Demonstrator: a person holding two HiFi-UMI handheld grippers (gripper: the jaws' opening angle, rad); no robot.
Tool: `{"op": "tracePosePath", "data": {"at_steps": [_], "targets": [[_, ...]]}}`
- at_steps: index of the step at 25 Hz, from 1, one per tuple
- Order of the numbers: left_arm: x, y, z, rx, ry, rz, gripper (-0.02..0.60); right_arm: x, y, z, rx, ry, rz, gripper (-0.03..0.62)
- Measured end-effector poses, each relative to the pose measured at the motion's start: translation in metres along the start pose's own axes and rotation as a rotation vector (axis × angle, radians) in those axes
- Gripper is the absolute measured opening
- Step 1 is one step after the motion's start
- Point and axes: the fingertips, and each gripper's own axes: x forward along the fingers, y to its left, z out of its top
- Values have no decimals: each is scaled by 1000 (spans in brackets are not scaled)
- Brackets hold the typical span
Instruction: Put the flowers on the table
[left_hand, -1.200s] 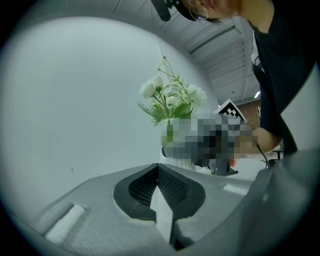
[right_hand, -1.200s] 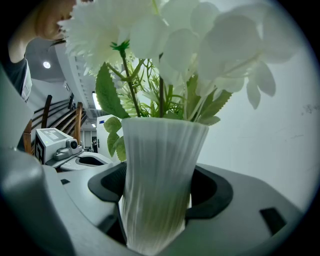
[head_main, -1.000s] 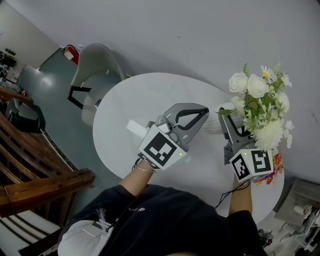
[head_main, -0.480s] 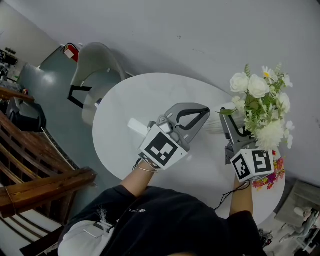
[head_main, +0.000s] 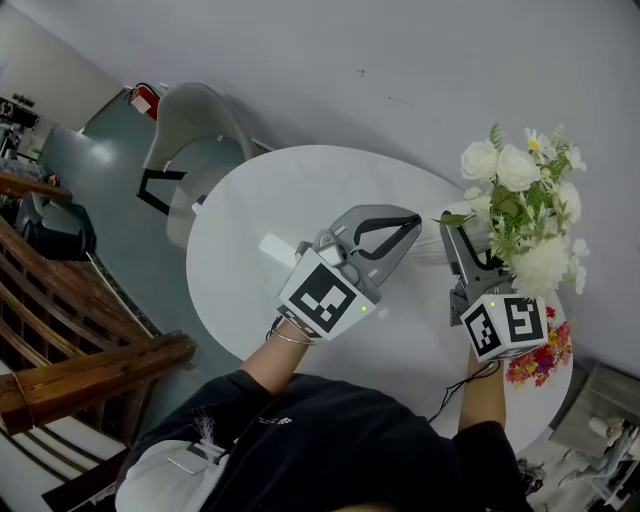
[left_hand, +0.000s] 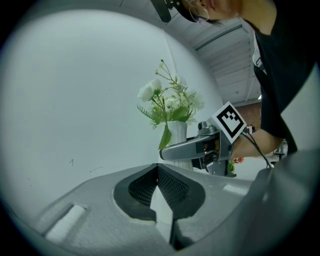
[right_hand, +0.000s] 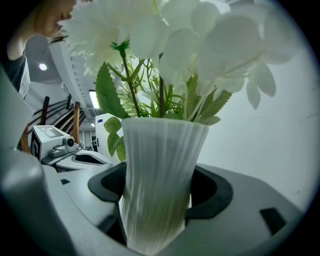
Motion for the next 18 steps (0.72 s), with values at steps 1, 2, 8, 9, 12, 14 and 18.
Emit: {"op": "tracePosePath", "data": {"at_steps": [1, 2, 8, 9, 12, 14, 18], "targets": [[2, 0, -2, -2, 3, 0, -2, 2, -2, -1, 1, 0, 4, 365], [4, 1, -3, -4, 5, -1, -2, 4, -3, -2, 4, 3, 3, 365], [5, 2, -5, -4, 7, -4, -2, 9, -5, 1, -9, -4, -4, 365], [6, 2, -6, -3, 8, -3, -2, 9, -6, -1, -4, 1, -6, 365], [6, 3, -7, -2, 13, 1, -2, 10, -9, -3, -1, 9, -15, 365], [3, 2, -6, -6, 14, 1, -2, 9, -7, -2, 0, 9, -17, 365], [4, 0, -8, -9, 21, -1, -2, 9, -10, -7, 4, 18, -10, 365]]}}
